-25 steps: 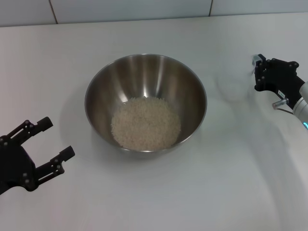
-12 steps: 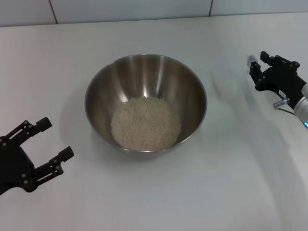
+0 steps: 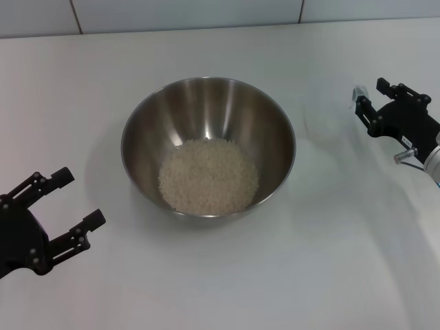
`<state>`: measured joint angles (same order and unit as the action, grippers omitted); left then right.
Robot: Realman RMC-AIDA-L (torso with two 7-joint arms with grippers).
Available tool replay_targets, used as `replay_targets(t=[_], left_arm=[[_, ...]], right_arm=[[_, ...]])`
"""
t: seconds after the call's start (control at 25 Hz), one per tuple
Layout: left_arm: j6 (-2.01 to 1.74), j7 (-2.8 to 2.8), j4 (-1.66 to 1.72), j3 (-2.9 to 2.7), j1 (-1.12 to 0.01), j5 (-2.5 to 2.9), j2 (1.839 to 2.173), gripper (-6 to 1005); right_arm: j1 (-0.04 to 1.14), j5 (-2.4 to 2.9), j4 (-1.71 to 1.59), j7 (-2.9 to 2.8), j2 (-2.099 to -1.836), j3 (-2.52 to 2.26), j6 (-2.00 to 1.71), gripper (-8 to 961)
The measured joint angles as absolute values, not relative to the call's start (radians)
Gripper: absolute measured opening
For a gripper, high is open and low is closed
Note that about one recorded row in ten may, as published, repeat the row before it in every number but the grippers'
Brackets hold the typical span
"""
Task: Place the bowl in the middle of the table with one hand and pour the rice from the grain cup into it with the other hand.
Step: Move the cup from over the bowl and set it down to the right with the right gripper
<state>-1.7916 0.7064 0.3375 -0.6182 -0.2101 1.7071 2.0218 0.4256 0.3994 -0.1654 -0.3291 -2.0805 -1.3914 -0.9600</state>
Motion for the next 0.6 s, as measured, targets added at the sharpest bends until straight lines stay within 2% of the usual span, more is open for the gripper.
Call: replay_targets(t=[0.08, 0.6], left_arm=[[-1.792, 0.707, 0.338, -0.618, -0.210, 1.707, 2.022, 811], [-1.793, 0.707, 0.337, -0.618, -0.210, 1.712, 2.018, 811]], right_arm=[[0.424, 0.402, -0.165, -0.332, -2.080, -1.391, -0.961, 445], [0.364, 0.427, -0.166, -0.358, -2.080, -1.392, -1.058, 453]])
